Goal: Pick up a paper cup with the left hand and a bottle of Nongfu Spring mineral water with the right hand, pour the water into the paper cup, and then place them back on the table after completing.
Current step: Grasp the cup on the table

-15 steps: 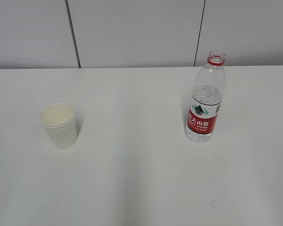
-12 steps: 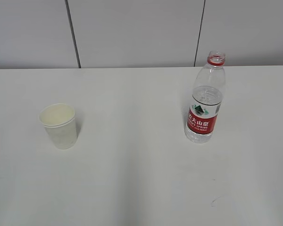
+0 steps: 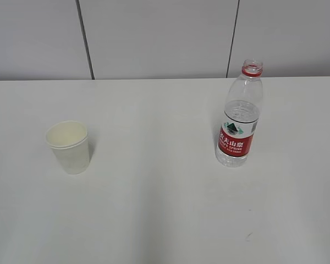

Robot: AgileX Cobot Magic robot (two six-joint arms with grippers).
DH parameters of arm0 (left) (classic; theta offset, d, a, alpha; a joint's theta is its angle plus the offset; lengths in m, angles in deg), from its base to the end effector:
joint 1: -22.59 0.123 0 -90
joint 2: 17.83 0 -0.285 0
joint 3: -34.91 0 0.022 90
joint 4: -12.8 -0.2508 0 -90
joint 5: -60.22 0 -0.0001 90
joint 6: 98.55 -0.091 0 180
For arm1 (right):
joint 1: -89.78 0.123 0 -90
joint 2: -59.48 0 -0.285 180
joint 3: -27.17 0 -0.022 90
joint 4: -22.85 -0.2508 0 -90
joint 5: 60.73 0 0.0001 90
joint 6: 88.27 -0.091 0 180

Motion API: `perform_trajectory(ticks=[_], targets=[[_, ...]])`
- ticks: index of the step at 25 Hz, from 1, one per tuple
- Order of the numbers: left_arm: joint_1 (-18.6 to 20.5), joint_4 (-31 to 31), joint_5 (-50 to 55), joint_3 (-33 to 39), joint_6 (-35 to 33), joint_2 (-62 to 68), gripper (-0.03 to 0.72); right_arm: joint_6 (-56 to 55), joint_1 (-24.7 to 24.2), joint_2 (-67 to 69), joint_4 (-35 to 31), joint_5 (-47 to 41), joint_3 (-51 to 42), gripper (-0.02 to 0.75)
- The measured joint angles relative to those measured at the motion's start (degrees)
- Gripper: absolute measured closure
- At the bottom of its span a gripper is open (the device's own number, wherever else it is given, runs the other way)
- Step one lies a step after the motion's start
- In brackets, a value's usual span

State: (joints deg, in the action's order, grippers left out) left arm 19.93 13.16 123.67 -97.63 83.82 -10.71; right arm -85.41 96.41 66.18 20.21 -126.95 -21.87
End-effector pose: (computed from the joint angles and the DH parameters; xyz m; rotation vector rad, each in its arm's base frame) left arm -0.0109 0.0000 0.2788 0.0058 2.0606 -0.0618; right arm -0.0114 0.0025 0.2674 -0.1812 2.1214 0.0947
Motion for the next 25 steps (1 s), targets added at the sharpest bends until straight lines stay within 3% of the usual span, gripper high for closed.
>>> perform_trajectory(ticks=[17, 25], targets=[[0.0, 0.5, -1.7, -1.1, 0.0, 1.0, 0.448, -4.2, 0.0, 0.0, 0.0, 0.4, 0.0, 0.15], [0.0, 0.4, -9.8, -3.4, 0.0, 16.0, 0.448, -8.4, 0.0, 0.2, 0.1, 5.9, 0.6, 0.15]])
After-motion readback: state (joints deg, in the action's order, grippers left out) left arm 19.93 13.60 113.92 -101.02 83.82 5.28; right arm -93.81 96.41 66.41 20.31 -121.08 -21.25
